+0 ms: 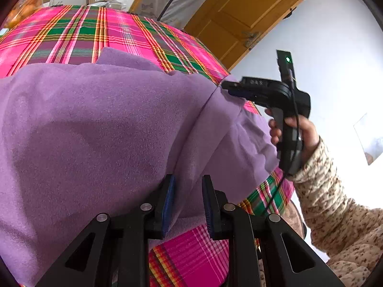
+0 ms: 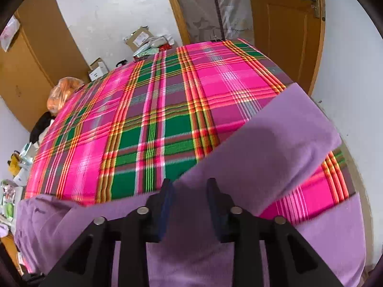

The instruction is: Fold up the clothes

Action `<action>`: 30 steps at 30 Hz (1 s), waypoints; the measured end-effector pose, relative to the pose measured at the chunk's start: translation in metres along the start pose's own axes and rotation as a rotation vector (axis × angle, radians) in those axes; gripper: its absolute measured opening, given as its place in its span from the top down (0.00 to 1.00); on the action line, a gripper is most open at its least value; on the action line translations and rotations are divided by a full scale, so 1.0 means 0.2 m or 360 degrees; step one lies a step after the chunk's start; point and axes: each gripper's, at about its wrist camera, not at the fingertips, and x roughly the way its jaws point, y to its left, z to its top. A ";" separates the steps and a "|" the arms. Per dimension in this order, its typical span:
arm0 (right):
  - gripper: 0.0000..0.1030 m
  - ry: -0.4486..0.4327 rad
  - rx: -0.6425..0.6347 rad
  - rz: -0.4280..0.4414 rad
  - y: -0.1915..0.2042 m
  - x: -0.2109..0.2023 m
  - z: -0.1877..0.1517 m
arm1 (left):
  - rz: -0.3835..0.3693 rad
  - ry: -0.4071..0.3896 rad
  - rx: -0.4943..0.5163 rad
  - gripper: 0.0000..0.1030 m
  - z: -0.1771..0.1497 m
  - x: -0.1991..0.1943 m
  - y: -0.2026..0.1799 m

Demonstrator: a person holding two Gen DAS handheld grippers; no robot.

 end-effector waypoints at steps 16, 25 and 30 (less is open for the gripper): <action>0.98 0.0030 0.0149 -0.0013 -0.08 0.10 0.07 | -0.0003 -0.0006 0.0010 0.78 -0.01 -0.01 0.00; 0.98 -0.0144 0.0157 0.0008 -0.17 -0.15 -0.01 | 0.0090 -0.0020 0.0038 0.78 -0.01 0.00 -0.04; 1.00 -0.0198 0.0201 0.0000 -0.24 -0.26 -0.08 | 0.0168 -0.0029 0.0063 0.78 -0.01 0.01 -0.07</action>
